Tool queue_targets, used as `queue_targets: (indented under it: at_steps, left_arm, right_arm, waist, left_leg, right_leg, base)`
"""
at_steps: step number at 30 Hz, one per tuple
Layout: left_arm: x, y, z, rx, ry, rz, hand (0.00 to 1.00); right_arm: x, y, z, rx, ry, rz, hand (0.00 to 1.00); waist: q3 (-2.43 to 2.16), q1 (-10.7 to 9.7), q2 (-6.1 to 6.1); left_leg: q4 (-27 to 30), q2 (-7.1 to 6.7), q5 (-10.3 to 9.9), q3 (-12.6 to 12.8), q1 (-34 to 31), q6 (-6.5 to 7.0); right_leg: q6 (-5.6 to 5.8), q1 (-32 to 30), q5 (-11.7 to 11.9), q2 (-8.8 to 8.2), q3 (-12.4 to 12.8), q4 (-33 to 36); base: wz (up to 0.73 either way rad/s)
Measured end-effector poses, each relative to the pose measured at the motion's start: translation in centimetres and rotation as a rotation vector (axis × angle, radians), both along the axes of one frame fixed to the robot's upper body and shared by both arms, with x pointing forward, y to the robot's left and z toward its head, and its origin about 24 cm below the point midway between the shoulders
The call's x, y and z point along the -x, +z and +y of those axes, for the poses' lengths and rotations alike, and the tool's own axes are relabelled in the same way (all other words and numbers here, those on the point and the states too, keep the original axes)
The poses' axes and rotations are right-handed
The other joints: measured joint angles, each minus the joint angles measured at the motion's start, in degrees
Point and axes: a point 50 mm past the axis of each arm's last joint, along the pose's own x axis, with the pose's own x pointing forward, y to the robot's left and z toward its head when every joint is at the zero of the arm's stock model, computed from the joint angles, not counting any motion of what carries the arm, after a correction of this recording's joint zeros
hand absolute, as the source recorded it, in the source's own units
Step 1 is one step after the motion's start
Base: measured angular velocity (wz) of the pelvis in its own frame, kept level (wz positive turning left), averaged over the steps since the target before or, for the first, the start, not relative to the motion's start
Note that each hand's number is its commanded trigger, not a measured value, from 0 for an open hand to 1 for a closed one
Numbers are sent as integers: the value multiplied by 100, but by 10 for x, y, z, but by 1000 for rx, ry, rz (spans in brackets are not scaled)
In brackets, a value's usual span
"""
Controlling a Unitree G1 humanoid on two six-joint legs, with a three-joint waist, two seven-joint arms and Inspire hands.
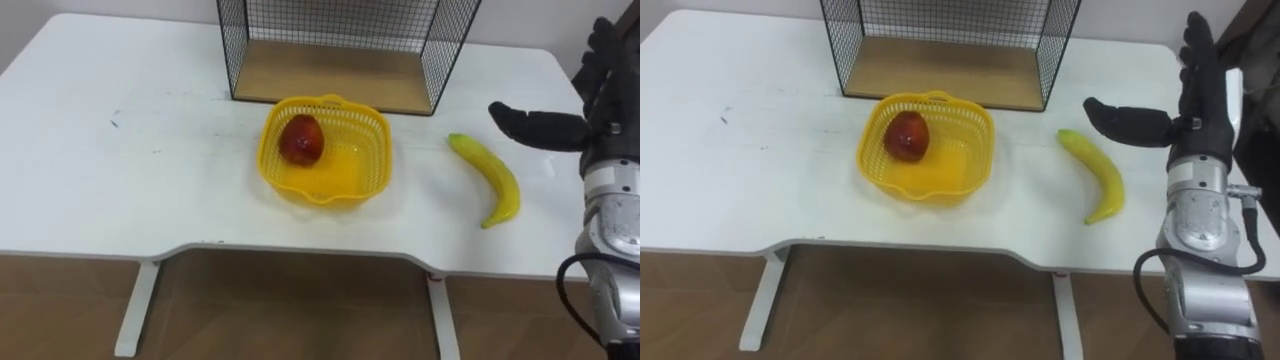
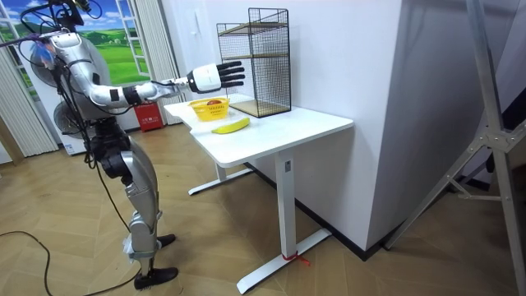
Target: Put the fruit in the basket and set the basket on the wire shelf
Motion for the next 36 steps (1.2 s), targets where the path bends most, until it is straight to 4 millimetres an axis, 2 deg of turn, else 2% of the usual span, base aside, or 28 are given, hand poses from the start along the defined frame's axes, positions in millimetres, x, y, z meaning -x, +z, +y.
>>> queue_targets:
  at_steps: [6, 14, 20, 28, 31, 36]
  left_arm:
    - [-3, 1, 2, -5, 8, -10, 0]
    - [-13, 4, 4, -4, -4, -49, 0]
    - [-10, 4, 5, 19, 7, -24, 0]
    - [-7, 3, 6, 18, 16, 0, 0]
    - [-9, 4, 6, 16, 14, -7, 0]
    - [-10, 5, 7, 11, 13, -15, 0]
  right_arm:
    - [-1, -4, -2, -10, 0, 21, 0]
    - [2, -35, -15, -36, -4, 177, 0]
    - [2, -49, -18, -50, 15, 264, 0]
    - [-8, -51, -16, -40, 44, 325, 0]
    - [-10, -51, -14, -12, 80, 343, 0]
    - [-10, -60, -16, -33, 92, 393, 0]
  waist:
    - [7, 23, 8]
    - [12, 154, -13]
    - [9, 161, -75]
    - [11, 173, -88]
    - [10, 286, -89]
    - [16, 333, -69]
  left_leg:
    - [3, 3, -1, -1, 0, -1]
    - [-11, -12, 1, -19, -3, 0]
    - [-49, -21, 3, -19, -4, 1]
    - [-65, -18, 4, 3, 5, -1]
    - [-85, -9, 4, 43, 19, -1]
    - [-77, -15, 4, 20, 28, -1]
  right_leg:
    - [0, -2, 0, 2, 1, 0]
    - [5, -24, -3, -10, -18, 2]
    - [13, -44, -9, -15, -2, 3]
    - [13, -58, -9, -13, 25, 3]
    - [13, -64, -9, -1, 115, 7]
    - [13, -63, -9, -11, 71, 26]
  base:
    - [0]
    - [1]
    - [0]
    - [-2]
    - [-8]
    - [2]
